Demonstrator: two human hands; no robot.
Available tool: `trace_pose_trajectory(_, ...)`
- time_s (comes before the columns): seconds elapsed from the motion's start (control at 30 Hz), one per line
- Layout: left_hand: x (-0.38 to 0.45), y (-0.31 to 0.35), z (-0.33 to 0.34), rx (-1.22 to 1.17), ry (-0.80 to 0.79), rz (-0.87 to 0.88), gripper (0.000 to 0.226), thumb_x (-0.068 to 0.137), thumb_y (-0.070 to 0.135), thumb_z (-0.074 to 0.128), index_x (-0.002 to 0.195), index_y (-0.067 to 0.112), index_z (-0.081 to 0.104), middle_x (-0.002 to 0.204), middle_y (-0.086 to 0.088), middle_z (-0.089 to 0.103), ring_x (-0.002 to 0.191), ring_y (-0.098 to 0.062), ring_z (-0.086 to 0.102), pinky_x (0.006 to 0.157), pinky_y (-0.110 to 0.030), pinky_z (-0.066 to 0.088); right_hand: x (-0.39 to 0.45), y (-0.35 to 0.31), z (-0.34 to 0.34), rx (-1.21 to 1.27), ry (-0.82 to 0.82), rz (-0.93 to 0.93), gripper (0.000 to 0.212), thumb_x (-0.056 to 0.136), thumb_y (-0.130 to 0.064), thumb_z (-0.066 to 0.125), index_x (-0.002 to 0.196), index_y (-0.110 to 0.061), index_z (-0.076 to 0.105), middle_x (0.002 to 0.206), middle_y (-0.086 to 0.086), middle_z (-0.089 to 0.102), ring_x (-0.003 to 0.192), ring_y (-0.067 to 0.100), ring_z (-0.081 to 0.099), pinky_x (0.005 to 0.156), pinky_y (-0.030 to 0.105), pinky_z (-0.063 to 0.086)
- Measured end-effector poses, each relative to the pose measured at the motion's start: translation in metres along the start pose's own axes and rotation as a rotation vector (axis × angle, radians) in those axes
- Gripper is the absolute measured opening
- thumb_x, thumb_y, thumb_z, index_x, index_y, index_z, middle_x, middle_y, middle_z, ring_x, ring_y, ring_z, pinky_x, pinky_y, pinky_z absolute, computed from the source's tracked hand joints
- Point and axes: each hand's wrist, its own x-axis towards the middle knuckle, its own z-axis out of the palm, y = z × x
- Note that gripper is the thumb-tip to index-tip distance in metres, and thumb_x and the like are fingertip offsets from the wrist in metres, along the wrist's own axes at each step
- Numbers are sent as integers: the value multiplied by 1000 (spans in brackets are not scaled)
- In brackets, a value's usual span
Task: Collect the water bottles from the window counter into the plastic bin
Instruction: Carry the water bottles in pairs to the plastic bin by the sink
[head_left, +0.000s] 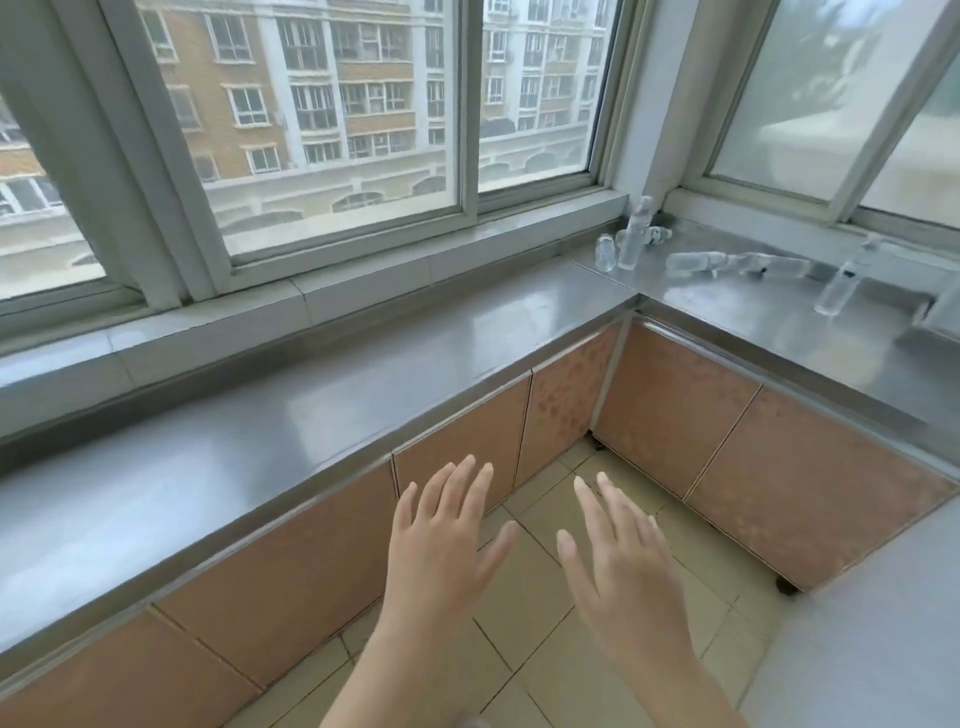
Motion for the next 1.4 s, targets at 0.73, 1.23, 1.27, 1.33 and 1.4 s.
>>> trace_pose_trajectory(0.73,356,144,207,-134,-178,343,61,93,57,38,140,21,56,146,1,55,135,-20,51,110,-46,39,295,224,33,-126,-3,332,55,98,-46,29,146,-23,37,154,7,36,139,24,37,113,46,28)
trace_pose_trajectory(1.23,537,275,332,-154,-226,364,62,91,58,41,139,22,56,145,1,56,134,-20,52,109,-46,40,466,411,27,-154,-65,376,59,97,-49,22,148,-23,33,157,6,31,143,24,30,115,46,27)
trace_pose_trajectory(1.27,552,283,343,-160,-230,371,62,91,58,42,140,22,56,145,1,56,134,-21,52,109,-46,40,480,424,29,-160,-61,382,59,97,-49,23,148,-22,34,156,7,31,143,25,31,115,46,28)
trace_pose_trajectory(1.33,583,299,366,-171,-235,395,62,91,58,42,140,22,56,145,0,56,134,-21,52,108,-47,41,510,448,31,-162,-59,406,58,97,-48,26,148,-22,35,155,7,33,142,26,33,114,46,30)
trace_pose_trajectory(1.4,616,316,388,-190,-248,422,62,91,58,41,138,21,57,143,-1,57,132,-22,54,107,-47,42,538,472,32,-168,-62,429,57,97,-48,27,147,-22,37,154,7,35,140,27,35,113,46,31)
